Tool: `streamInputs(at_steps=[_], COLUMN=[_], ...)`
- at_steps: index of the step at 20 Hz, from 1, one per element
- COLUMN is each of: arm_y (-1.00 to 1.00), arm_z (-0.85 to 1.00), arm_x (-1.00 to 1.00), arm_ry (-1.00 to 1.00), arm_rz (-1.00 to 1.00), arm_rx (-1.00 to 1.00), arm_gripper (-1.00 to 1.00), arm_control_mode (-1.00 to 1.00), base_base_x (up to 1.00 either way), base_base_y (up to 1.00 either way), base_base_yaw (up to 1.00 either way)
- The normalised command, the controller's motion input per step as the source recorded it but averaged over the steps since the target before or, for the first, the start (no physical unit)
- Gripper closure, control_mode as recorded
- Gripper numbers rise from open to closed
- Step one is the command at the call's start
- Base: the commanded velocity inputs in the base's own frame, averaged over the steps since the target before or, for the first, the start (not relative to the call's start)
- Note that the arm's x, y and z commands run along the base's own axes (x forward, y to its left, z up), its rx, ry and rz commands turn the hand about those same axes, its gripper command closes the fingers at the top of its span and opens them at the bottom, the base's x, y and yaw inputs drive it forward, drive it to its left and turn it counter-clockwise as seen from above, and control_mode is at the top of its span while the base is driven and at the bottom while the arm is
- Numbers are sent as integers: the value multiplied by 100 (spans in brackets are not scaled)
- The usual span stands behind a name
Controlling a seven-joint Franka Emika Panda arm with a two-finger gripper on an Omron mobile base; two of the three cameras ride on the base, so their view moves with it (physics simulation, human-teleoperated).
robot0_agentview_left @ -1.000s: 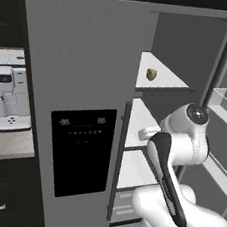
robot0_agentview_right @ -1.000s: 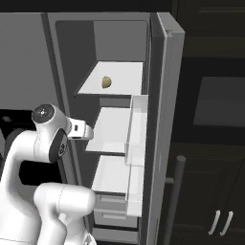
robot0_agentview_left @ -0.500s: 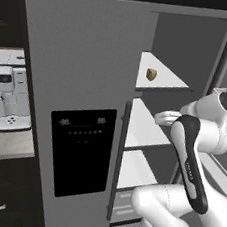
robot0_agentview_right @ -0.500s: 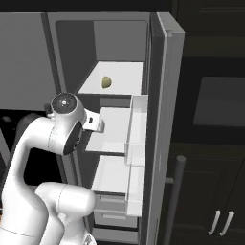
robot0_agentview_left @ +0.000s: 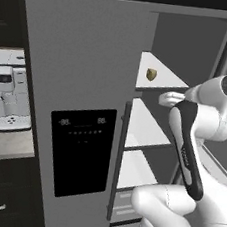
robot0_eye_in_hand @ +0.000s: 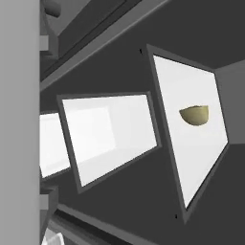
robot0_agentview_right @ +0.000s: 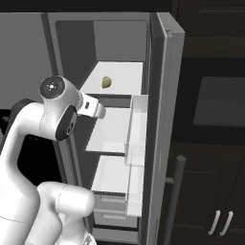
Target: Retrieve the sausage and cheese from the fridge and place them on the cutting board on the counter.
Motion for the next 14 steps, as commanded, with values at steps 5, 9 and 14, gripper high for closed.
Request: streamInputs(at_steps=[5,9,14], arm_y=[-24,-9,-8], arm_z=[27,27,30], arm_x=[22,39,27], arm_ry=[-1,-2,-9], arm_rz=[2,1,5], arm_rx=[0,0,-1], arm_gripper=[-100,-100,-100], arm_control_mode=[-100,-100,-100], base_base_x=[0,0,0], base_base_y=[0,0,0], base_base_yaw=[0,0,0])
